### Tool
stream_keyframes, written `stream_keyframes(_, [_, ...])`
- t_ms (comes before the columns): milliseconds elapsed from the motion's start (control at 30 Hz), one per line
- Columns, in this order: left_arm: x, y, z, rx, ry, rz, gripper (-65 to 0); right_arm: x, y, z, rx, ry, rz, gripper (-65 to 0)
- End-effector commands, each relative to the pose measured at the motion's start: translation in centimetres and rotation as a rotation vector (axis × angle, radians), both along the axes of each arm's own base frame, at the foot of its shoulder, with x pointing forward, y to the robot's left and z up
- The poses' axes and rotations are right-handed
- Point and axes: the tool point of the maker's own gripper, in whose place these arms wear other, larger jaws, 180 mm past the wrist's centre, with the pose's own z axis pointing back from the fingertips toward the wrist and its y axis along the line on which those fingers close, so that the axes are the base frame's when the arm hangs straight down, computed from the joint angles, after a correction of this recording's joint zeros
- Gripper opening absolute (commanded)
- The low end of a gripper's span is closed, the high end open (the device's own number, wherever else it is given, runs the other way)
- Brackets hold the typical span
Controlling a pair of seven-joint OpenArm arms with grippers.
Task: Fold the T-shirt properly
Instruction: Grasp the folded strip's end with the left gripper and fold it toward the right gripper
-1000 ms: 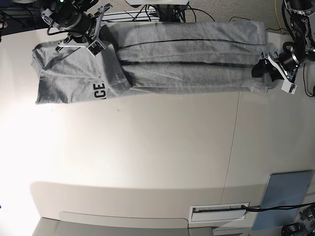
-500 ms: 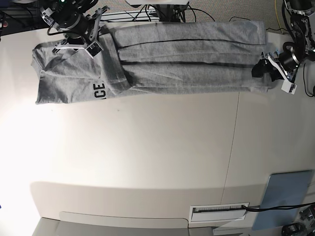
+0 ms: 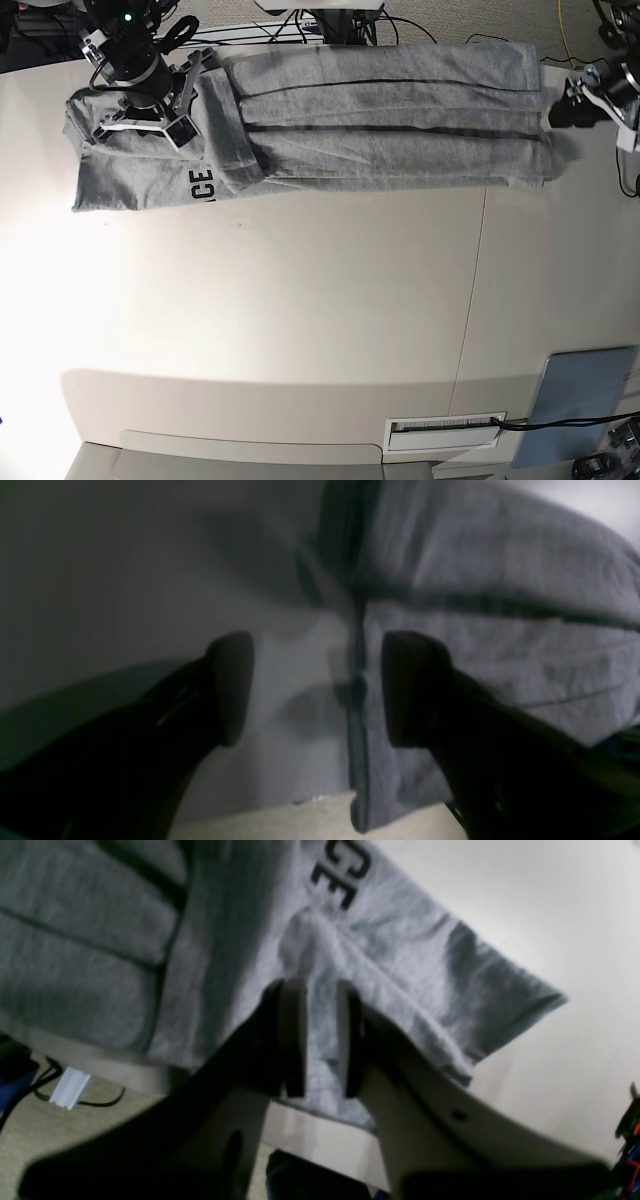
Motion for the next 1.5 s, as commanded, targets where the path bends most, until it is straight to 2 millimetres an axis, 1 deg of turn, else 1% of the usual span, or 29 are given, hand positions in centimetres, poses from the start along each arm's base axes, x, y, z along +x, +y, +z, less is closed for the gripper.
stream_keyframes(0, [0.7,0.3,1.0,-0.003,-0.050,0.015,-24.4,0.4,0.1,0.7,-0.001,-0.032,0.013,-53.8])
stream_keyframes(200, [0.9,-2.0,0.0,-0.102,-0.133,0.132,-24.4,0.4,0.0,0.7,-0.004,-0.027,0.011,-53.8])
stream_keyframes(433, [1.1,-3.8,-1.4,-0.191,-0.167,0.304,-24.4,0.3,0.0,0.7,-0.005,-0.025,0.010,-53.8])
stream_keyframes(533, [1.7,-5.2,-1.6,-0.239,-0.193,0.337,-24.4,0.3,0.0,0.7,-0.005,-0.024,0.010,-53.8])
stream_keyframes(667, [2.9,-6.9,-1.6,-0.295,-0.225,0.360,-24.4,0.3,-0.1,0.6,-0.007,-0.022,0.009,-53.8])
stream_keyframes(800, [3.3,-7.6,-1.6,-0.320,-0.239,0.370,-24.5,0.2,-0.1,0.6,-0.010,-0.018,0.007,-53.8])
stream_keyframes(833, [3.3,-7.7,-1.5,-0.328,-0.244,0.376,-25.8,0.2,-0.1,0.6,-0.010,-0.018,0.007,-53.8])
stream_keyframes(867, [3.3,-7.8,-1.5,-0.337,-0.246,0.380,-28.7,0.2,-0.1,0.6,-0.010,-0.018,0.007,-53.8])
stream_keyframes(900, [3.3,-7.9,-1.5,-0.338,-0.249,0.378,-33.0,0.2,-0.1,0.6,-0.010,-0.018,0.007,-53.8])
stream_keyframes(967, [3.4,-8.0,-1.4,-0.340,-0.256,0.375,-45.0,0.2,-0.1,0.6,-0.010,-0.018,0.007,-53.8])
stream_keyframes(1033, [3.5,-7.8,-1.2,-0.337,-0.269,0.385,-59.6,0.2,-0.1,0.6,-0.010,-0.018,0.007,-53.8])
stream_keyframes(1067, [3.6,-7.5,-1.1,-0.333,-0.283,0.396,-65.0,0.2,-0.1,0.6,-0.010,-0.018,0.007,-53.8])
stream_keyframes(1200, [4.1,-6.1,-0.8,-0.262,-0.329,0.416,-65.0,0.3,-0.3,0.6,-0.019,-0.022,0.007,-53.8])
stream_keyframes(1333, [4.8,-4.6,-0.2,-0.171,-0.342,0.370,-65.0,0.7,-1.1,1.0,-0.073,-0.051,0.003,-53.8])
stream_keyframes(1400, [5.4,-3.9,0.6,-0.132,-0.356,0.339,-65.0,0.8,-1.2,1.0,-0.083,-0.057,0.003,-53.8])
stream_keyframes(1467, [5.9,-3.9,1.7,-0.099,-0.369,0.298,-65.0,0.8,-1.2,1.1,-0.081,-0.059,0.004,-53.8])
